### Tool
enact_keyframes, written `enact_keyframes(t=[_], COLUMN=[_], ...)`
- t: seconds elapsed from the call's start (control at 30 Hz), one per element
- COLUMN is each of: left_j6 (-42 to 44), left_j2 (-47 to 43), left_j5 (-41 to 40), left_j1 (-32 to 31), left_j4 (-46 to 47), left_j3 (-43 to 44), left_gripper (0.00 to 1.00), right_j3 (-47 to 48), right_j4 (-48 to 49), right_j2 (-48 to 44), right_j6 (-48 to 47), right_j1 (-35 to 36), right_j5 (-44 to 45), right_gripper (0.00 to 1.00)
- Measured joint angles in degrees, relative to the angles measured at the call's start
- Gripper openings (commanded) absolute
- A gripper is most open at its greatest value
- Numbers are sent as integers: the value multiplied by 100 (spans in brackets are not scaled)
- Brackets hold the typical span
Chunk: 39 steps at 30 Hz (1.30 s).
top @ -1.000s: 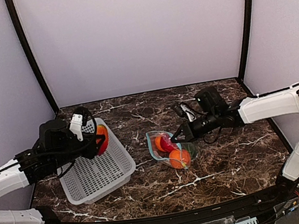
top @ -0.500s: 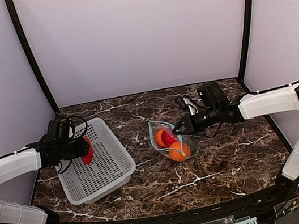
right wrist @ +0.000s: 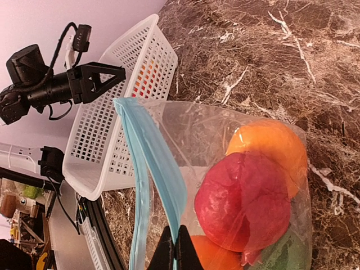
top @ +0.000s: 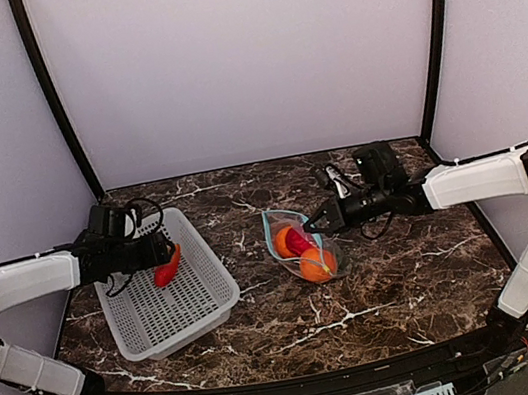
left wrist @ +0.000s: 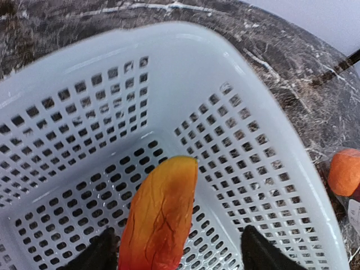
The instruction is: Open the zip-top bag and remove the fake food
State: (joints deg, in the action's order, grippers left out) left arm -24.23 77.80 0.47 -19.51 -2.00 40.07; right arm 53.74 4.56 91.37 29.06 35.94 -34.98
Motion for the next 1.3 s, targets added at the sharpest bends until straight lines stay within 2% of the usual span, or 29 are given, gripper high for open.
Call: enact_keyframes(t=[0.07,0.2,0.33,0.43,0.63,0.7,0.87,1.13,1.3], left_j6=[162,540,916,1126,1517,1663,1943,2039,1926], left_j2=[-337,-1139,-1668,-1698,-765,-339,616,1508,1956], left_j5=[72,177,332,570,874,896,999,1023,925], left_j1=[-22,-199,-866,-1541,-2465,-2684,-3095,-3403,-3412], left_j4=[50,286,890,1427,1958,2024,2177,2358,2356], left_j3=[-4,-7,-164,-323,-76,168,953,1637,1838], left_gripper=[92,89,85,82,76,70,68,62,62], right_j3=[-20,-28,-28,-28,-28,-28,-28,-26,-24], right_j4=[57,177,267,326,348,365,424,444,450], right_j2=[-4,-9,-7,-7,-9,-9,-22,-125,-125], right_j6=[50,160,275,341,455,476,575,669,756], right_j1=[0,0,0,0,17,33,76,164,184], right_j5=[-52,-170,-256,-282,-343,-374,-391,-382,-382], right_gripper=[0,0,0,0,0,0,0,0,0])
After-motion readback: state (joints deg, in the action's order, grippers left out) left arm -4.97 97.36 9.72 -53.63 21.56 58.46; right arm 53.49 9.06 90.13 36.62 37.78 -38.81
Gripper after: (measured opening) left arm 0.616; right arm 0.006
